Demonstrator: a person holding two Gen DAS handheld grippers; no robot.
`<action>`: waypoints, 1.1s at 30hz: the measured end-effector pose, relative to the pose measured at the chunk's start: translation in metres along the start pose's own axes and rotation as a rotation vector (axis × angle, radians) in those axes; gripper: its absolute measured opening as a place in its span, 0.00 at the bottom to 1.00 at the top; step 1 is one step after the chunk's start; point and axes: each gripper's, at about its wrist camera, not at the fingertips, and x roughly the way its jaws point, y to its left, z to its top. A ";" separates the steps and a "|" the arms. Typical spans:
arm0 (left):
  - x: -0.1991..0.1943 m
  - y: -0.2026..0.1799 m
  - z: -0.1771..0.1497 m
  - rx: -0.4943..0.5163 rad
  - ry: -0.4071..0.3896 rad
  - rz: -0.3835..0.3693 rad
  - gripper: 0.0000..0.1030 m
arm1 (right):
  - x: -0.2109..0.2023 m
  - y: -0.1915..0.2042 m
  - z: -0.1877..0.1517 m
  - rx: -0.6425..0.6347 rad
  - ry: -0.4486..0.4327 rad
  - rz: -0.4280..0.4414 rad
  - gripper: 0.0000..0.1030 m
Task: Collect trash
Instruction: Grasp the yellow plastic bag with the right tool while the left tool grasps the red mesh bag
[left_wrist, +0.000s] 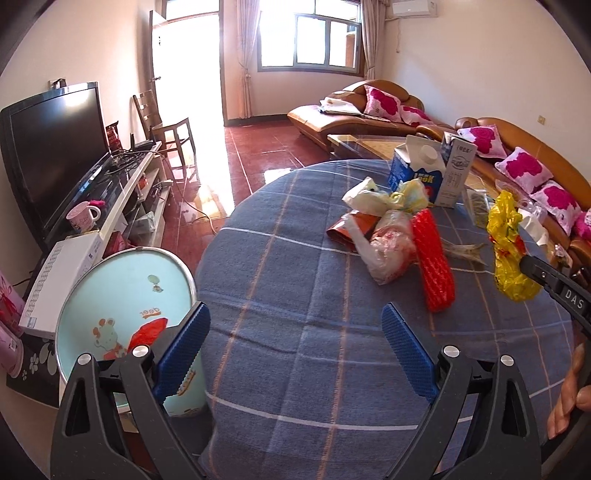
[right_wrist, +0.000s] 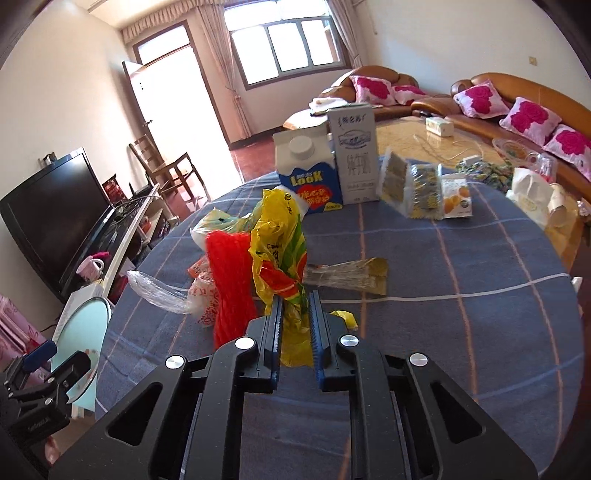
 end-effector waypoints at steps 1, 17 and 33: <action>0.002 -0.007 0.001 0.001 0.004 -0.014 0.88 | -0.008 -0.006 -0.001 0.004 -0.014 -0.018 0.14; 0.060 -0.108 0.016 -0.065 0.112 -0.075 0.73 | -0.032 -0.106 -0.019 0.111 -0.036 -0.285 0.15; 0.089 -0.130 0.004 -0.068 0.188 -0.104 0.22 | -0.044 -0.122 -0.029 0.160 -0.034 -0.247 0.15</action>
